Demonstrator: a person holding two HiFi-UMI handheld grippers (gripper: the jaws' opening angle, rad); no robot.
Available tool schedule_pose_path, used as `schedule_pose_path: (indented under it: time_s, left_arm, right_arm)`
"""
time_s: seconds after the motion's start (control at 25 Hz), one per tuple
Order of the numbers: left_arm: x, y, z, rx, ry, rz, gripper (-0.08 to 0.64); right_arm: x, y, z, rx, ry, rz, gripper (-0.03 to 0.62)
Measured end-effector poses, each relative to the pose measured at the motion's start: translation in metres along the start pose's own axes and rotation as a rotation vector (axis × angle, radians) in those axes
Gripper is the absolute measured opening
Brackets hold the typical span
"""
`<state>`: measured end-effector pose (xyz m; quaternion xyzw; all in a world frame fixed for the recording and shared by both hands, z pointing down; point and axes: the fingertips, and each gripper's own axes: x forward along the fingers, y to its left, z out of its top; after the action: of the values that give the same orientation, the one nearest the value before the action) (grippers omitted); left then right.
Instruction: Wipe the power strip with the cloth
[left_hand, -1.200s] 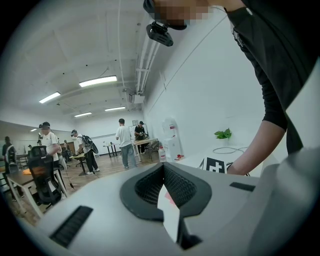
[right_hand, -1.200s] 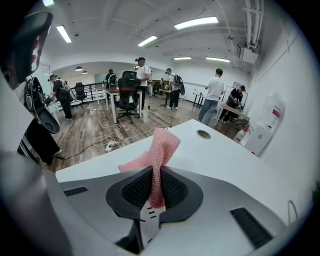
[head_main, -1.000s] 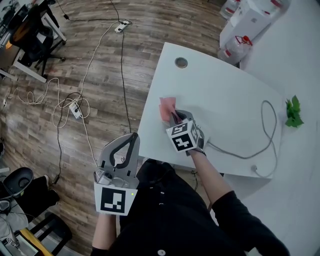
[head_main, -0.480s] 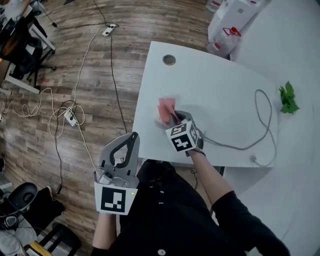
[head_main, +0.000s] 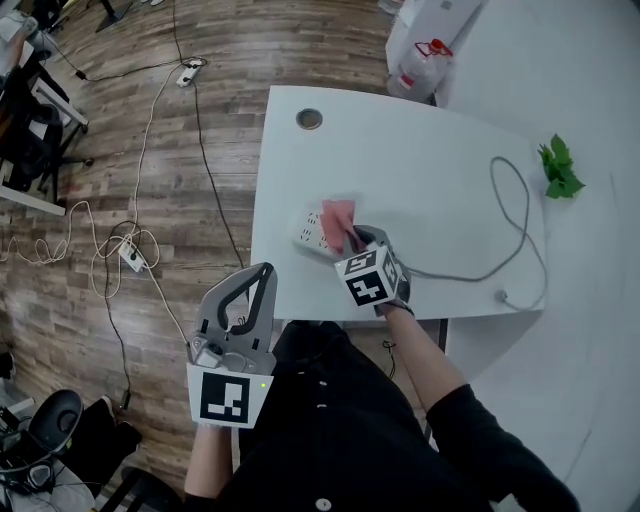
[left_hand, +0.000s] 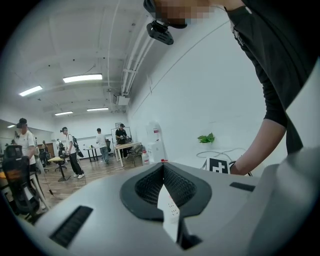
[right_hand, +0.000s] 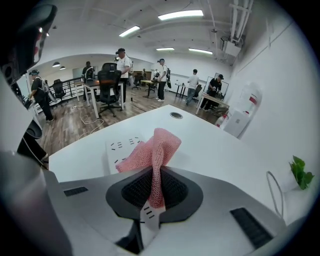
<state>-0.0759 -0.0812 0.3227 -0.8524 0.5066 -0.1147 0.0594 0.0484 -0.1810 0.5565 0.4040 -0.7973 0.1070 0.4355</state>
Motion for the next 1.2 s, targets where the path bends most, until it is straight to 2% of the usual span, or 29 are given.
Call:
schedule_pose_path:
  time_s: [0.76,1.2]
  left_arm:
    - [0.023,-0.033,0.012,0.013,-0.036,-0.136,0.014]
    - [0.033,-0.051,0.018,0.002,-0.043,-0.19,0.014]
  right_arm:
    - [-0.043,-0.051,-0.07,0.15,0.072,-0.143,0.061]
    - [-0.059,-0.064,-0.095,0.216,0.094,-0.183,0.061]
